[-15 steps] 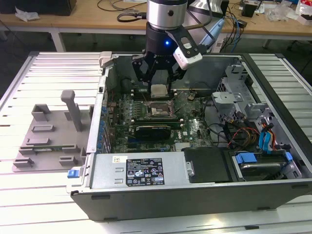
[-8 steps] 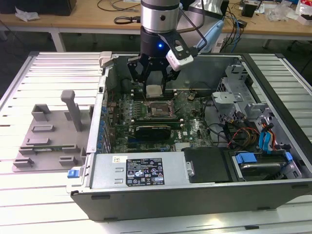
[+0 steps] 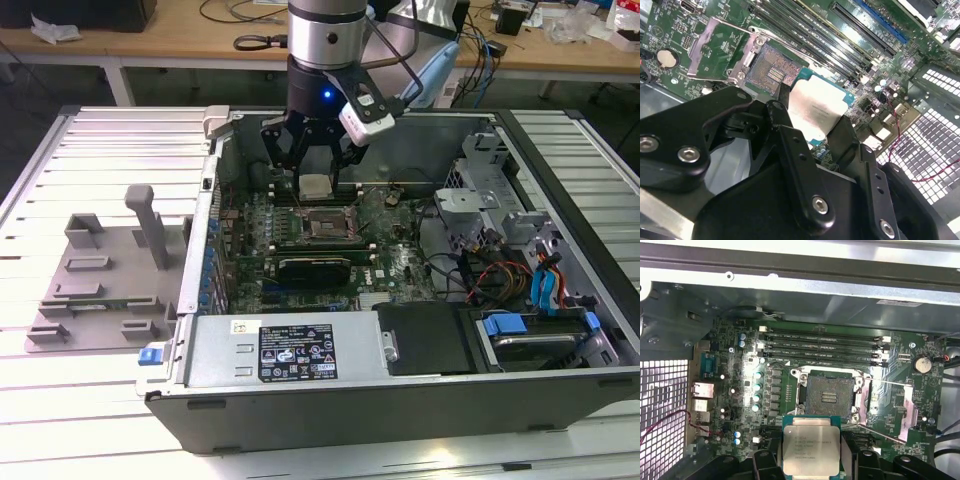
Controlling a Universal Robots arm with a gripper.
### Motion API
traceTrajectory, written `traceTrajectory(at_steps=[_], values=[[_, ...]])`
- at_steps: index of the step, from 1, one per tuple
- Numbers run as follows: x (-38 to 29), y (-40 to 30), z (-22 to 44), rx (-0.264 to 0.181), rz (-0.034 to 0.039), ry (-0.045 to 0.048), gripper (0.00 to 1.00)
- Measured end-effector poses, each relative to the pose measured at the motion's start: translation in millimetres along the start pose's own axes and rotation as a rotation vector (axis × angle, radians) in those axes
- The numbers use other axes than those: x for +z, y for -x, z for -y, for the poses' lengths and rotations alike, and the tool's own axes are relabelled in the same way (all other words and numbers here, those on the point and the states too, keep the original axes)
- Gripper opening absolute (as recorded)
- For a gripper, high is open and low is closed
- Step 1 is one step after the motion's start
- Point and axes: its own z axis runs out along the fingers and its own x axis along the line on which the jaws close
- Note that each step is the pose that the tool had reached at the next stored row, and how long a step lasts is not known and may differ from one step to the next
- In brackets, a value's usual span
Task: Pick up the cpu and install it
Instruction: 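Pick up the cpu and move it towards the insertion slot, then place the cpu into insertion slot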
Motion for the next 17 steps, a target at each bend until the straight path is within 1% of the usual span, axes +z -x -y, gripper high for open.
traceTrajectory(at_steps=[8,9,10,13,15,16,17], values=[[0.0,0.1,-0.1,0.0,0.0,0.0,0.55],[0.0,0.0,-0.2,0.01,-0.0002,0.0001,0.55],[0.0,0.0,-0.1,0.022,-0.0007,0.0002,0.55],[0.1,0.1,-0.1,0.13,-0.0043,0.0015,0.55],[0.1,0.1,-0.1,0.16,-0.0052,0.0019,0.55],[0.1,0.1,-0.1,0.191,-0.0062,0.0022,0.55],[0.1,0.1,-0.1,0.207,-0.0067,0.0024,0.55]])
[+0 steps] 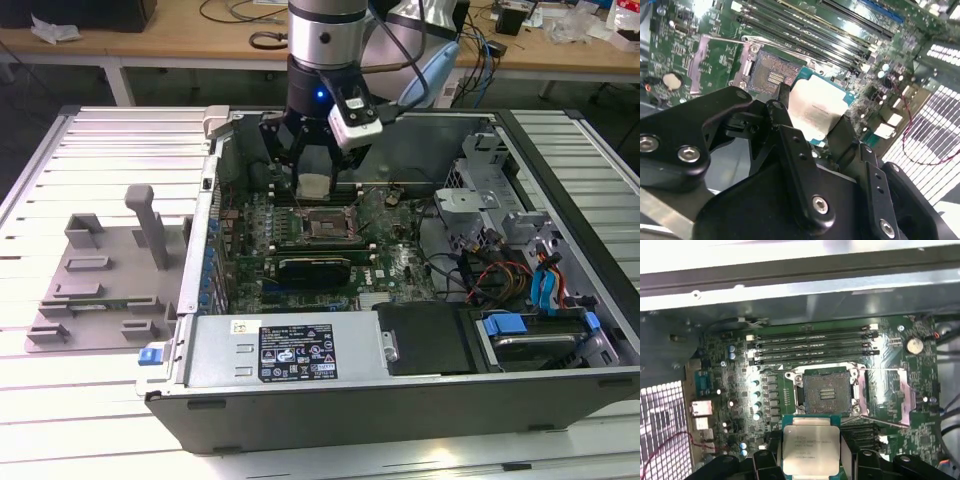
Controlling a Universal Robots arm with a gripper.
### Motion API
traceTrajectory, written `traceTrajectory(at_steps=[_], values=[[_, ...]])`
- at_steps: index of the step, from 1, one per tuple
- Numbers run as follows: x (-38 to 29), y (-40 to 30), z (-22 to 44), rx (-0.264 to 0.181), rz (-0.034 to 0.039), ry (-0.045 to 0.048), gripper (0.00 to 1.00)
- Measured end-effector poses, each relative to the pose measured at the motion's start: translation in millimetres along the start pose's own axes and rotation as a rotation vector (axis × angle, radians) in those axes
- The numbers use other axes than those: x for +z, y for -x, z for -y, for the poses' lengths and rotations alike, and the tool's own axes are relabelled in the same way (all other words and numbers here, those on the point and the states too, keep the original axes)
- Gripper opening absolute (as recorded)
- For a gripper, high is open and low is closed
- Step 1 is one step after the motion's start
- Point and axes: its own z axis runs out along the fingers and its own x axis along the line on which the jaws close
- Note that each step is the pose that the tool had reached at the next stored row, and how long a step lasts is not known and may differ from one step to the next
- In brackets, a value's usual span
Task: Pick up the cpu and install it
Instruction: 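Place the cpu into insertion slot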
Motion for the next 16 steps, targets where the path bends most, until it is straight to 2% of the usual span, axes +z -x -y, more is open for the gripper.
traceTrajectory(at_steps=[2,5,10,16], values=[[0.0,0.0,0.0,0.045,-0.0014,0.0006,0.55],[0.1,0.0,0.0,0.172,-0.0055,0.0021,0.55],[0.0,0.0,0.0,0.332,-0.0107,0.0038,0.55],[0.1,0.0,0.0,0.472,-0.0153,0.0055,0.55]])
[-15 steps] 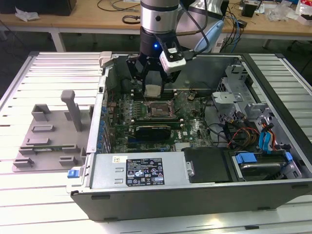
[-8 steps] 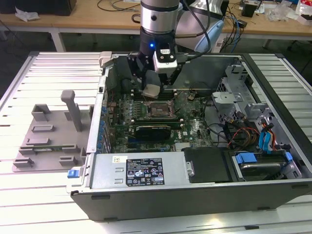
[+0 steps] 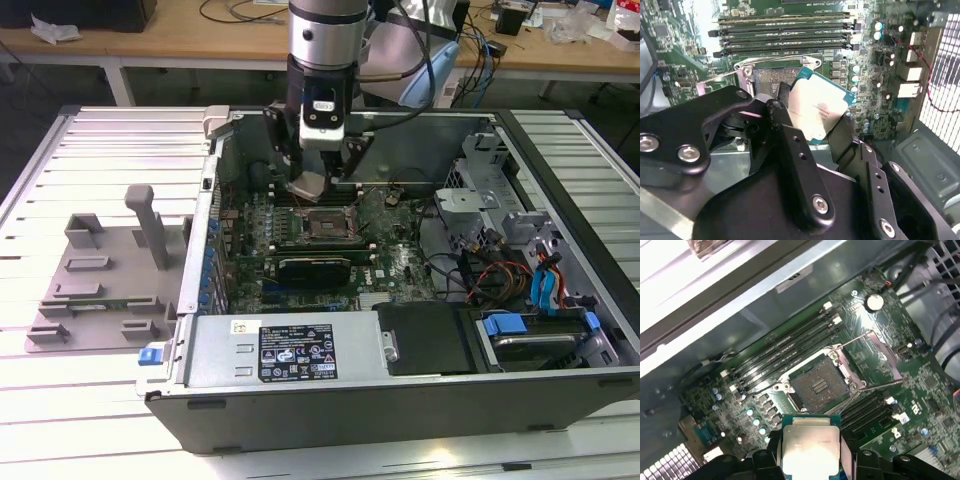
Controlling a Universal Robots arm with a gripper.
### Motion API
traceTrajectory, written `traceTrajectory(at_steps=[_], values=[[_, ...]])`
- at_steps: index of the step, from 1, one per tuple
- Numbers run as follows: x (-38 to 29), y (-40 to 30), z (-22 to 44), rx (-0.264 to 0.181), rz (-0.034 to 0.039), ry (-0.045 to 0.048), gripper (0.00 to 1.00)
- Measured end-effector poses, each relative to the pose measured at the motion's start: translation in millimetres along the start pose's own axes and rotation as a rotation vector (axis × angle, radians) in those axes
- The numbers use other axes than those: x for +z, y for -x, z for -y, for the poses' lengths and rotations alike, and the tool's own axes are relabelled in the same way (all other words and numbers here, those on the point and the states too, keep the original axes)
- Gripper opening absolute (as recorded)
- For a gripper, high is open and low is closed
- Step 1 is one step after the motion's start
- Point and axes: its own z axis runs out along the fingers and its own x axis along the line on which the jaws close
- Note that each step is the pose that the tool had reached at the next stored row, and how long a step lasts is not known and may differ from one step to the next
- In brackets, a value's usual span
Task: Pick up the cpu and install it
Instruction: 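Place the cpu into insertion slot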
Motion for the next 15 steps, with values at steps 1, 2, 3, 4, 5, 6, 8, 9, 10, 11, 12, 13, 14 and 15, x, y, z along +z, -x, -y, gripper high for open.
traceTrajectory(at_steps=[1,2,3,4,5,6,8,9,10,11,12,13,14,15], values=[[0.0,0.0,0.0,0.035,-0.0012,0.0003,0.55],[0.1,0.0,0.0,0.056,-0.0018,0.0006,0.55],[0.2,0.0,0.0,0.097,-0.0032,0.0011,0.55],[0.2,0.0,0.0,0.123,-0.004,0.0014,0.55],[0.4,0.0,0.0,0.169,-0.0055,0.0019,0.55],[0.6,0.0,0.0,0.213,-0.0069,0.0024,0.55],[1.1,0.0,0.0,0.326,-0.0106,0.0036,0.55],[1.3,0.0,0.0,0.355,-0.0115,0.0039,0.55],[1.6,0.0,0.0,0.39,-0.0127,0.0044,0.55],[1.9,0.0,0.0,0.418,-0.0136,0.0047,0.55],[2.2,0.0,0.0,0.452,-0.0147,0.0051,0.55],[2.4,0.0,-0.1,0.467,-0.0152,0.0053,0.55],[2.6,0.0,-0.1,0.494,-0.0161,0.0055,0.55],[3.2,0.0,-0.1,0.554,-0.018,0.0063,0.55]])
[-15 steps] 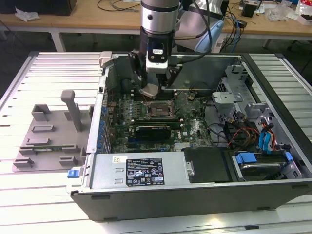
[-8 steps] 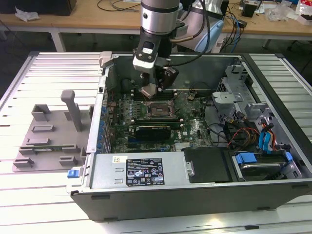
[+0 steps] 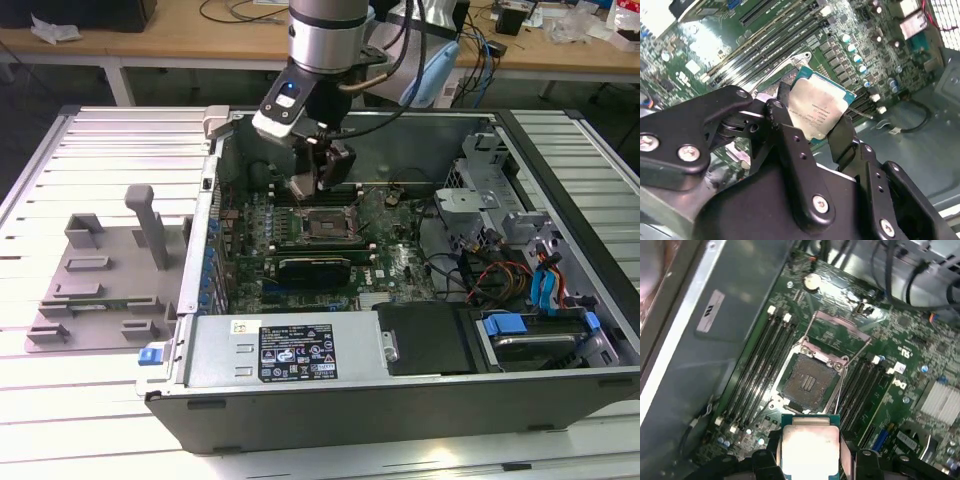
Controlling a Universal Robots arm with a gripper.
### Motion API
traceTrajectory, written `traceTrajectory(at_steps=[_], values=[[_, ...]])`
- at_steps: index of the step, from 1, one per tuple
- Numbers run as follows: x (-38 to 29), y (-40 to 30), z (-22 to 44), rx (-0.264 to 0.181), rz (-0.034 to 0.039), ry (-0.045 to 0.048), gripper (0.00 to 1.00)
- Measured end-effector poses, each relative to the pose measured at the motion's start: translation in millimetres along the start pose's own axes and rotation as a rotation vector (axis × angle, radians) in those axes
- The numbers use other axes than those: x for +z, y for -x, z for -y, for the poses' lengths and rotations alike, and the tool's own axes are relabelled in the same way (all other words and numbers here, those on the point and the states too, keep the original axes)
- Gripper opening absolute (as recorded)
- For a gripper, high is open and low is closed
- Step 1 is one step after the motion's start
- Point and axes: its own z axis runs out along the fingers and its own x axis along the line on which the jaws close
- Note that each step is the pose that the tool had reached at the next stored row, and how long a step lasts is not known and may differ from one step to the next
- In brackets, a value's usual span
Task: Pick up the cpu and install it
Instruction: 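Place the cpu into insertion slot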
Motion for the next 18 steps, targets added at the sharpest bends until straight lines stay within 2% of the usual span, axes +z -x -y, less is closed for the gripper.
traceTrajectory(at_steps=[3,7,9,10,13,16,18], values=[[1.1,0.0,-0.1,0.097,-0.0032,0.0012,0.55],[2.2,0.0,-0.1,0.178,-0.0058,0.002,0.55],[3.9,0.0,-0.1,0.276,-0.0091,0.0032,0.55],[4.0,0.0,-0.2,0.299,-0.0097,0.0033,0.55],[4.6,0.4,0.0,0.3,-0.0099,0.005,0.55],[8.2,0.5,-0.1,0.3,-0.0034,0.0296,0.55],[10.0,0.9,-0.9,0.302,-0.0031,0.0309,0.55]])
